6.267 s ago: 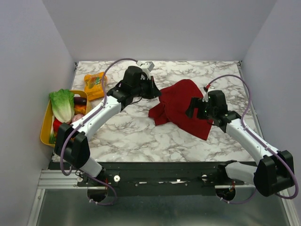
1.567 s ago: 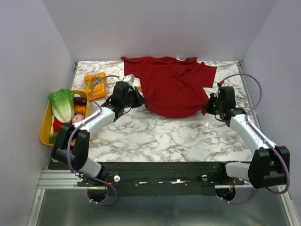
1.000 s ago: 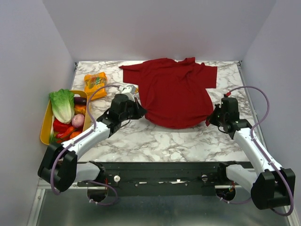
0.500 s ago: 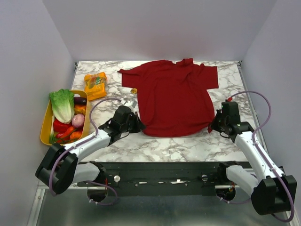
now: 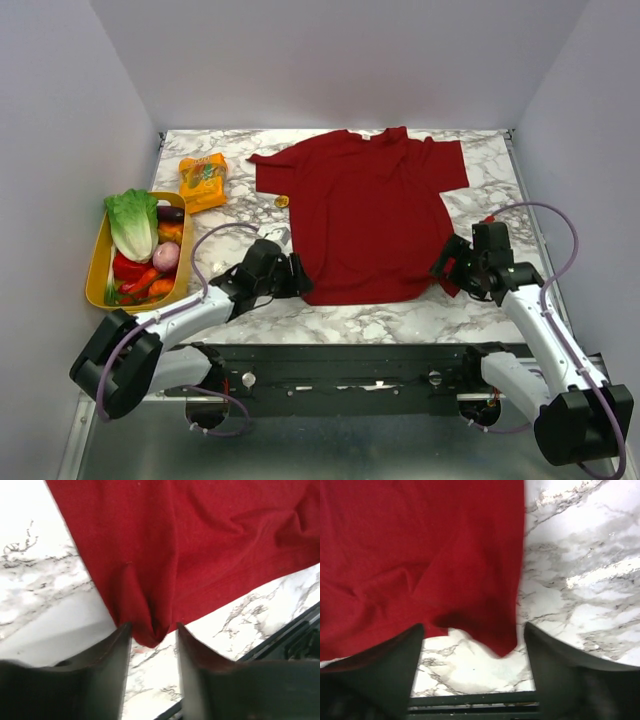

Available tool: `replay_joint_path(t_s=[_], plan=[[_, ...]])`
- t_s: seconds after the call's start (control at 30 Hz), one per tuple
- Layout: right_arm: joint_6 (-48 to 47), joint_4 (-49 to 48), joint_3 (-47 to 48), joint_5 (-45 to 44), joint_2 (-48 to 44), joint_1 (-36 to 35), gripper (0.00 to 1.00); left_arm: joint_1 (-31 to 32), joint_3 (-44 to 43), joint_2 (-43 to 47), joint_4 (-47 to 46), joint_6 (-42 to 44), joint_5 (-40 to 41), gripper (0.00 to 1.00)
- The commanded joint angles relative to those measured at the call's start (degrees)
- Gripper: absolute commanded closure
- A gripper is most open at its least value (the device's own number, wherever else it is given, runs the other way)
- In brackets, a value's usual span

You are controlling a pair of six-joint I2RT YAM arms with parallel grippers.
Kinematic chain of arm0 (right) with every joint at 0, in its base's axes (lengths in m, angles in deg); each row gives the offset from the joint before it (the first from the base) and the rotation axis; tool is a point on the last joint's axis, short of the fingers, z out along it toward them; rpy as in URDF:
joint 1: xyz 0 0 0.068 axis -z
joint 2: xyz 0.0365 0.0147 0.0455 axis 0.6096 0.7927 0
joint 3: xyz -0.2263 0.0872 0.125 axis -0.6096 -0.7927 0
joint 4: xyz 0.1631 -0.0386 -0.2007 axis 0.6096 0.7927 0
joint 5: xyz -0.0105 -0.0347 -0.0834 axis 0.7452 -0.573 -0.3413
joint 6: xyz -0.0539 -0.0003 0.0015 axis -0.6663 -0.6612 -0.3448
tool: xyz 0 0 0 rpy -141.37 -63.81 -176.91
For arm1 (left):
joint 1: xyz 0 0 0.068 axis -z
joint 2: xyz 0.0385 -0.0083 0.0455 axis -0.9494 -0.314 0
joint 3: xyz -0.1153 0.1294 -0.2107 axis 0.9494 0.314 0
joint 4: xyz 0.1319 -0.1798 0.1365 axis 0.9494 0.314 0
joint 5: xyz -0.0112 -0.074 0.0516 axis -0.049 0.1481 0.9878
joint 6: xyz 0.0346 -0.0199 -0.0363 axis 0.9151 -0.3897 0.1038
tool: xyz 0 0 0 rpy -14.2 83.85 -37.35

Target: Pin the brooch onto the clothing

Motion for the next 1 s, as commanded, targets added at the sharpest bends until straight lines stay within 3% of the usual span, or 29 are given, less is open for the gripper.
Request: replay_joint_path(t_s=[0.0,0.1,0.27,0.37,0.5,0.77,0.87,0.97], plan=[[-1.9,2.8,4.1,1.9,-0.4,0.2,0.00,0.6,-2.0,2.9,0.3,1.8,2.7,0.21],[-4.6,0.1,6.5,0.8,0.6,0.2,0.00,0.5,-6.5,3.9,1.5,4.6,7.3,0.01],[-6.1,-6.9,11.4,2.7,6.3,0.2,0.00,-1.8,-22.6,-5.2,8.5,11.3,14.9,0.01],[-6.6,-11.3,13.9,5.1,12.5,0.1,0.00,-5.6,-33.7,-13.6,11.9,13.7,14.9,0.01],[-8.1,-13.4,17.3,7.5,19.7,-0.5,0.00,-11.8,-46.9,-23.6,14.6,14.5,13.0,0.06],[-9.5,-16.5,16.7,10.2,27.8,-1.7,0.03,-21.1,-64.6,-43.5,17.4,14.3,8.9,0.09],[-9.4,-17.4,16.1,10.7,29.7,-2.2,0.05,-22.8,-71.5,-50.6,18.4,13.7,6.5,0.15],[-9.4,-17.7,16.1,10.8,31.8,-2.7,0.05,-23.6,-79.1,-57.9,20.1,14.1,5.7,0.27]])
